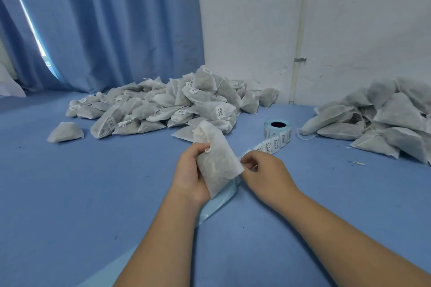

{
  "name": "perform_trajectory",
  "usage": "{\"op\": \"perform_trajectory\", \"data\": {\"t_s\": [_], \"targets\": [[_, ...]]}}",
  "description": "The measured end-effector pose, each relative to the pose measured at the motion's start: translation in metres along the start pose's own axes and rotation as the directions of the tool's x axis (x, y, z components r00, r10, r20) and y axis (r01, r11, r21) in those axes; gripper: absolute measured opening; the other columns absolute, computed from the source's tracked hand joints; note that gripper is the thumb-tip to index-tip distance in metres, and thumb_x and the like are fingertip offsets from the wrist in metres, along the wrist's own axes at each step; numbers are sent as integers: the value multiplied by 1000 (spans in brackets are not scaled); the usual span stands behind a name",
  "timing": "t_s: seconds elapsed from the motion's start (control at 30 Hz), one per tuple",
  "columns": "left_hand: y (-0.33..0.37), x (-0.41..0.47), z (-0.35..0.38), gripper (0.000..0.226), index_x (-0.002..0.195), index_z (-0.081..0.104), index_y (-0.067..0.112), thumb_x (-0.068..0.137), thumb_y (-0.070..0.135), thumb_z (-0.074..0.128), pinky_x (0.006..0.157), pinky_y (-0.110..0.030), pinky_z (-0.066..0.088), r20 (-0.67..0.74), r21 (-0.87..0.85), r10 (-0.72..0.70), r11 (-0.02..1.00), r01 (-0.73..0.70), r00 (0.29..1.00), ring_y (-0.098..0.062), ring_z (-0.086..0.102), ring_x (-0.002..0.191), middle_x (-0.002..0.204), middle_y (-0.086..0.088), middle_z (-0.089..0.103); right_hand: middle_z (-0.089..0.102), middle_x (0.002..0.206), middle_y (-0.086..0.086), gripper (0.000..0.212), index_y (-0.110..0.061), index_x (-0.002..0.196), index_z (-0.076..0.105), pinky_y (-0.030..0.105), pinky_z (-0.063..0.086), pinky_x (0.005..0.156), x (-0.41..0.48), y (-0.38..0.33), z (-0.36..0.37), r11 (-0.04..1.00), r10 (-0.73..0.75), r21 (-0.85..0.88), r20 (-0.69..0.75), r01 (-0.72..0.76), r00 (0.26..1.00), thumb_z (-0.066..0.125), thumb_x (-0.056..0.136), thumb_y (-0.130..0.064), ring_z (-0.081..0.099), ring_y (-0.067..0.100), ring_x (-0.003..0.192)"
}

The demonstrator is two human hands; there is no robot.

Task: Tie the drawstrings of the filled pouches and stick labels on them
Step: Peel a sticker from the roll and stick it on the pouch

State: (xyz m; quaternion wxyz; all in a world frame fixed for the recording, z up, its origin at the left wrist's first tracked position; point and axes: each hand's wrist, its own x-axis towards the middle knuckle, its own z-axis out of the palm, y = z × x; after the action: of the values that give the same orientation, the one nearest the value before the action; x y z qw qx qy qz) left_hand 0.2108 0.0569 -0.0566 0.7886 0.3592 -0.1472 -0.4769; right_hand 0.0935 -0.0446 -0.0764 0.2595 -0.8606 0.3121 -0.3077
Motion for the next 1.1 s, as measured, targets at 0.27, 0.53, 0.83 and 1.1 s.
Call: {"op": "perform_trajectory", "data": {"t_s": [0.27, 0.53, 0.83, 1.1], "targets": [[0, -1, 2, 16, 77, 64, 7, 64, 16, 63, 92, -45, 49, -27, 36, -7, 999, 8, 1000, -26, 65, 56, 72, -12, 61, 62, 70, -14, 12, -27, 71, 64, 10, 37, 55, 1, -7, -6, 978, 96, 183, 22, -98, 995, 67, 82, -32, 53, -4, 63], [-5, -2, 4, 18, 68, 64, 4, 82, 13, 55, 48, -32, 55, -33, 62, -37, 997, 39, 999, -27, 65, 49, 61, -12, 63, 67, 71, -12, 5, -21, 71, 70, 16, 45, 64, 4, -9, -11, 906, 172, 374, 99, -197, 980, 72, 76, -21, 62, 5, 72], [-6, -4, 9, 21, 50, 70, 12, 65, 14, 56, 65, -32, 53, 14, 130, -44, 991, 42, 999, -19, 61, 44, 51, -5, 57, 71, 71, 5, 6, -10, 76, 74, 20, 50, 63, 7, -2, -30, 811, 111, 507, 355, -291, 928, 77, 78, -14, 62, 14, 64], [-7, -3, 8, 15, 77, 64, 9, 81, 10, 50, 70, -36, 53, -26, 135, -21, 991, 24, 999, -21, 61, 45, 54, -6, 58, 72, 74, 2, 8, -13, 80, 71, 16, 48, 60, 7, -1, -23, 841, 157, 462, 291, -282, 944, 77, 78, -17, 62, 6, 63]]}}
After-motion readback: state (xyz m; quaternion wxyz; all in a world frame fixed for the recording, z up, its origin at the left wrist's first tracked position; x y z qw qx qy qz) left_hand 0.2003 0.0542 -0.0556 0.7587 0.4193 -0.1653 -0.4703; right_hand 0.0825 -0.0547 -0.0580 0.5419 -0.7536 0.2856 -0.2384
